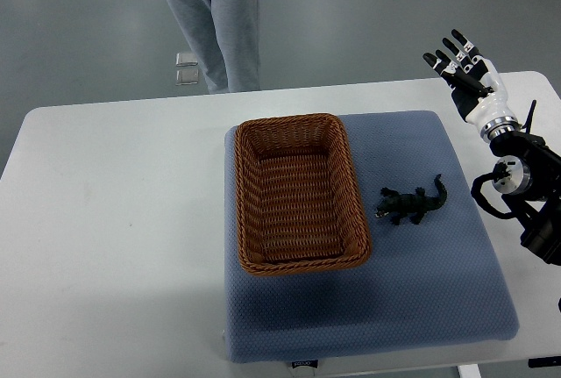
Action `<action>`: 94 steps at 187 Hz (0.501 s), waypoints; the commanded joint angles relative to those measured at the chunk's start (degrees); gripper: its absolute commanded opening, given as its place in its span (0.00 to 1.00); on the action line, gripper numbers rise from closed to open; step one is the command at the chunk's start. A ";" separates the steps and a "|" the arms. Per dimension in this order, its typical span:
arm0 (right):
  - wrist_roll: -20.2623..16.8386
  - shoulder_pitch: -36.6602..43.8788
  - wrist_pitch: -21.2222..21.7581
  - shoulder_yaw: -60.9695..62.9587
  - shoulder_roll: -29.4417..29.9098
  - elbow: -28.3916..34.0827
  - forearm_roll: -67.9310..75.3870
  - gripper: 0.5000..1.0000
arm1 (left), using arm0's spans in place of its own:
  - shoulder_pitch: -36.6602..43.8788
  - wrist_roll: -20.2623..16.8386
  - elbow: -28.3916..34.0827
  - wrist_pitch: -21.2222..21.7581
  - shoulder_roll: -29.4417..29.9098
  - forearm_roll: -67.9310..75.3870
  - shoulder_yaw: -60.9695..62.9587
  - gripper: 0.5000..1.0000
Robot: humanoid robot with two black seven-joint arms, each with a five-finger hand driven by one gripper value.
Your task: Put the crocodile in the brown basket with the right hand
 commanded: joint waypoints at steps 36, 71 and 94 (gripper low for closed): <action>0.09 0.02 -0.90 0.09 0.13 0.08 0.00 0.86 | 0.00 0.00 0.00 -0.01 0.00 0.00 -0.04 1.00; 0.18 -0.16 -0.90 0.00 0.13 0.08 0.00 0.86 | -0.08 0.00 0.00 -0.01 0.00 0.00 0.05 1.00; 0.09 -0.25 -1.07 -0.18 0.04 0.43 0.00 0.86 | 0.00 0.00 0.00 -0.01 0.00 0.00 -0.04 1.00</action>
